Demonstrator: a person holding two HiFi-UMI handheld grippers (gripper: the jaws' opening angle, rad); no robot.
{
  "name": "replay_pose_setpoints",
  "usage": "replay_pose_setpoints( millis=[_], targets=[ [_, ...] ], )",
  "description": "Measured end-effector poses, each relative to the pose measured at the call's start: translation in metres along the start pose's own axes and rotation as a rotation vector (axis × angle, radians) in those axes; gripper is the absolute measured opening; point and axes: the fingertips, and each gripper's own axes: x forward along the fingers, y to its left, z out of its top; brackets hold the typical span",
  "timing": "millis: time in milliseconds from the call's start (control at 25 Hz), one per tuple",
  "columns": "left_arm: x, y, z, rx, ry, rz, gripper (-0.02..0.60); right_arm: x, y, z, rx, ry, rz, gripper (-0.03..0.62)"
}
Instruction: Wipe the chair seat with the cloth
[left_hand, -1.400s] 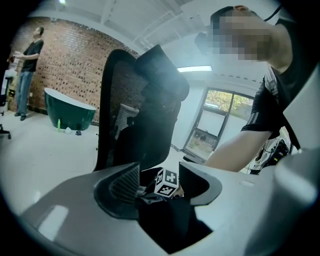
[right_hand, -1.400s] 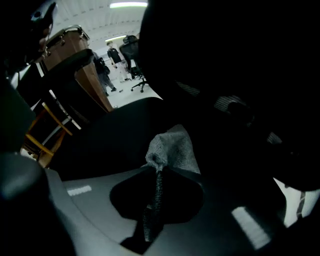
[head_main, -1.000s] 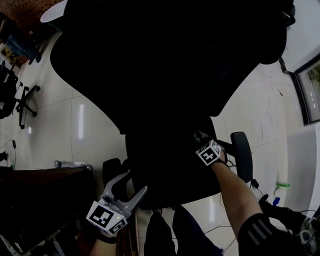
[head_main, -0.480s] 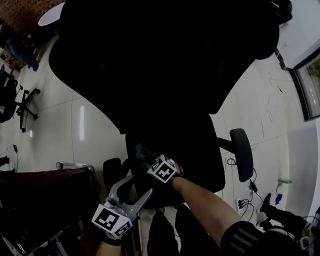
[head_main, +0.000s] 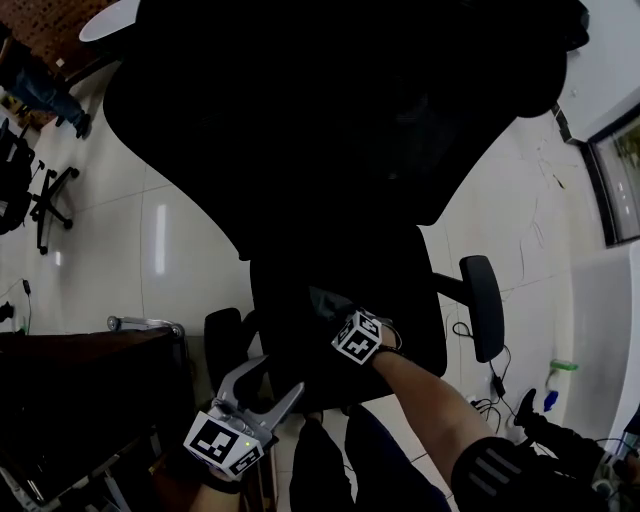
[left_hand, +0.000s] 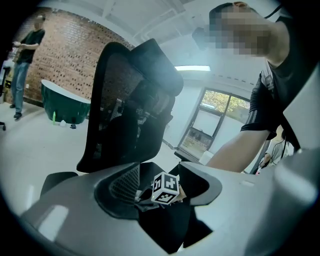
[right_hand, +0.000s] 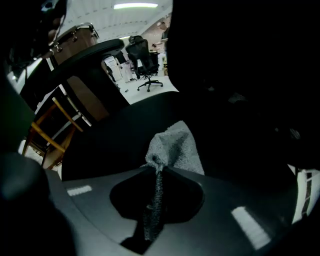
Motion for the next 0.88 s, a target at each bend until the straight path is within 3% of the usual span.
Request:
replay_pose_setpoints(
  millis=[240, 480, 560, 640, 880],
  targets=[
    [0.0, -0.005, -0.001, 0.0, 0.007, -0.006, 0.267, -0.058, -0.088, -0.087, 0.092, 0.082, -0.14, 0.023],
    [0.003, -0.01, -0.001, 0.002, 0.012, -0.019, 0.267, -0.09, -0.119, -0.107, 0.159, 0.103, -0.241, 0.023],
    [0.006, -0.015, 0.0, 0.002, 0.011, -0.031, 0.267, -0.089, -0.102, -0.088, 0.19, 0.054, -0.212, 0.023],
    [0.01, -0.019, 0.002, -0.001, 0.006, -0.036, 0.267, -0.08, -0.066, -0.054, 0.173, -0.016, -0.129, 0.023],
    [0.012, -0.029, 0.01, 0.002, -0.004, -0.039, 0.267, -0.016, 0.097, 0.033, 0.033, -0.092, 0.163, 0.023]
  ],
)
